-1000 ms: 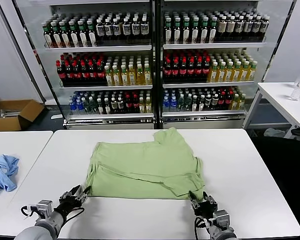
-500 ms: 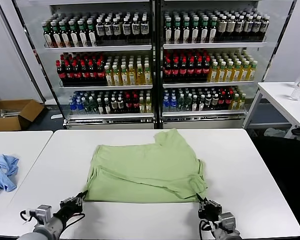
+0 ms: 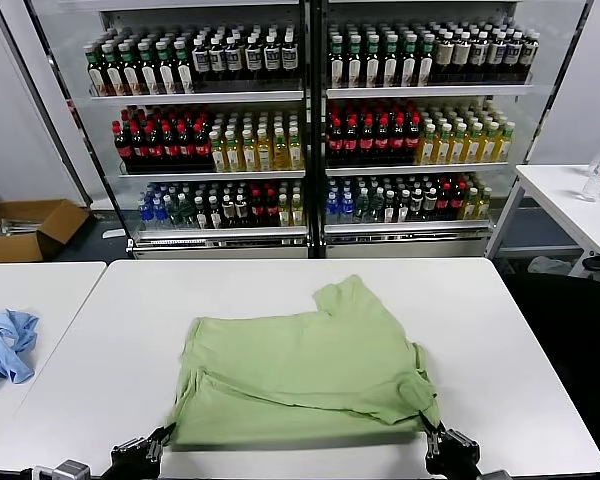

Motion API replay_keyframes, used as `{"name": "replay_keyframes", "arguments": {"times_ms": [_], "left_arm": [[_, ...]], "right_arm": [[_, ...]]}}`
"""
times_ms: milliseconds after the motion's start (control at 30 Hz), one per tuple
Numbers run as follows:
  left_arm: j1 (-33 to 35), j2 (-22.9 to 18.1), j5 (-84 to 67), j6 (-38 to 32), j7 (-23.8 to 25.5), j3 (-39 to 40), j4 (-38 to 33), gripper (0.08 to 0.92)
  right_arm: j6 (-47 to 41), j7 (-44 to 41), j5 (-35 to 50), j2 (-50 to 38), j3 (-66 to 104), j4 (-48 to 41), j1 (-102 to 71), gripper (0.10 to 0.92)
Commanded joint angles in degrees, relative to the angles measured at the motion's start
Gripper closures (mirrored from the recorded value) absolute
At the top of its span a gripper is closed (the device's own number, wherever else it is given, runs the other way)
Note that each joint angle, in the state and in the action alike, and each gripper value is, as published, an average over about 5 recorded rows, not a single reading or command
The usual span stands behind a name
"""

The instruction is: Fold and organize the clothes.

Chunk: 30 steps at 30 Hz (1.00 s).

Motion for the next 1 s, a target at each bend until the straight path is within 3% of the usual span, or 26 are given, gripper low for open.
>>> {"name": "replay_keyframes", "arguments": {"times_ms": [33,233,400,667,833,1000], "left_arm": [[3.6,-0.3,1.9,-0.4,1.8,-1.8,-2.5,0.859],[-0.8,1.3,-1.3,0.5,2.1,-5.8,-3.6,0.687],[-12.7,1.6,-4.0,0.3,2.8,-3.8,1.1,0.549],[-36.6,3.0,-3.0,2.5,2.0,9.3,18.0,0.315],[-42.0,3.6,-3.0,2.4,2.2,12.8,24.2,0.197],[-45.9,3.2,-2.8,2.3,2.8,14.7,30.2,0.178]], "right_arm": [[0.1,0.2,-1.1,0.4,1.3,3.6,-5.1,0.761],[-5.3,0.4,3.6,-2.5,5.5,6.8,-0.6,0.588],[-6.9,0.2,10.6,-3.5,3.9,6.7,13.7,0.449],[-12.2,1.4,12.3,-0.2,-12.0,-13.6,47.6,0.232],[-12.2,1.0,11.4,2.9,-16.7,-26.4,57.3,0.204],[-12.1,0.3,11.1,5.9,-19.2,-36.3,63.5,0.202]]}}
